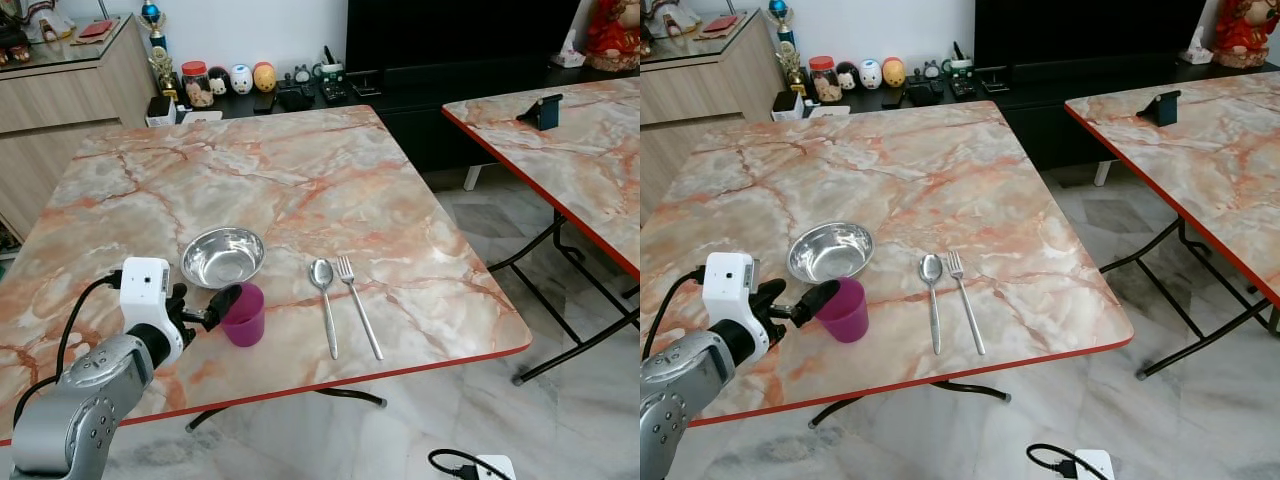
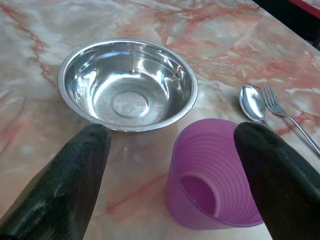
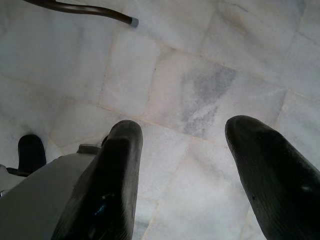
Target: Setting the table
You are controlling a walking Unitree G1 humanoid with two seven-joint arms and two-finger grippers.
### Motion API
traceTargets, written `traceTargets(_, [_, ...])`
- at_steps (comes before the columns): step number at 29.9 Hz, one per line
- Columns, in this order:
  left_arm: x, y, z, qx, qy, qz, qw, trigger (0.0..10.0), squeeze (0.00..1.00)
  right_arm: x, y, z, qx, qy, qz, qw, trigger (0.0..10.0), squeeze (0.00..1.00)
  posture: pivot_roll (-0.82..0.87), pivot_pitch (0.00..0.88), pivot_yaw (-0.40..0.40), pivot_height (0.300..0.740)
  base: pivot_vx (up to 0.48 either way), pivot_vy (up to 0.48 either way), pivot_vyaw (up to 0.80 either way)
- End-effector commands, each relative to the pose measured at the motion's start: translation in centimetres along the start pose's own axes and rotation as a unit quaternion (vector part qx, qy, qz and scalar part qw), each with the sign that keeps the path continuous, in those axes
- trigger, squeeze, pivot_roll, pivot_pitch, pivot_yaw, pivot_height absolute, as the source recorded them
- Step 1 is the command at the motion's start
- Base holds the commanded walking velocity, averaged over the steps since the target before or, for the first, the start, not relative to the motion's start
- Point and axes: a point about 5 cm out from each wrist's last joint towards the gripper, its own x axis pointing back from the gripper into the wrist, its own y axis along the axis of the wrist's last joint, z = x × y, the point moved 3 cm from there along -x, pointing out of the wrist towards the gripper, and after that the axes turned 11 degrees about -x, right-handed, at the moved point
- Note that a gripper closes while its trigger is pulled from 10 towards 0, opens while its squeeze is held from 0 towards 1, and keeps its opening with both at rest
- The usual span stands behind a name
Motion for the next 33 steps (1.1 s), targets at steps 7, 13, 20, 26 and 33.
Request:
traceTargets(7, [-0.2, -0.4, 0.1, -0.022, 0.003, 0.022, 1.000, 10.0, 0.00, 0.0, -0.1, 0.0, 0.002, 0.002, 0.007, 1.000, 10.0, 0.00, 0.03, 0.000, 0.018, 0.740, 0.000, 0.000, 0.00])
traceTargets(13, [-0.4, -0.6, -0.3, -0.050, -0.006, 0.030, 0.998, 10.0, 0.00, 0.0, -0.1, 0.0, 0.002, 0.003, 0.007, 1.000, 10.0, 0.00, 0.03, 0.000, 0.019, 0.740, 0.000, 0.000, 0.00])
traceTargets(20, [-0.6, -0.7, -0.5, -0.053, -0.009, 0.031, 0.998, 10.0, 0.00, 0.0, -0.1, 0.0, 0.001, 0.002, 0.007, 1.000, 10.0, 0.00, 0.02, 0.000, 0.019, 0.740, 0.000, 0.000, 0.00])
traceTargets(26, [-0.9, -0.8, -0.7, -0.059, -0.005, 0.032, 0.998, 10.0, 0.00, 0.0, 0.0, 0.0, 0.002, 0.002, 0.007, 1.000, 10.0, 0.00, 0.02, 0.000, 0.017, 0.740, 0.000, 0.000, 0.00])
traceTargets(33, [-1.2, -0.8, -0.9, -0.052, 0.004, 0.027, 0.998, 10.0, 0.00, 0.0, 0.0, 0.0, 0.002, 0.002, 0.007, 1.000, 10.0, 0.00, 0.02, 0.000, 0.016, 0.740, 0.000, 0.000, 0.00])
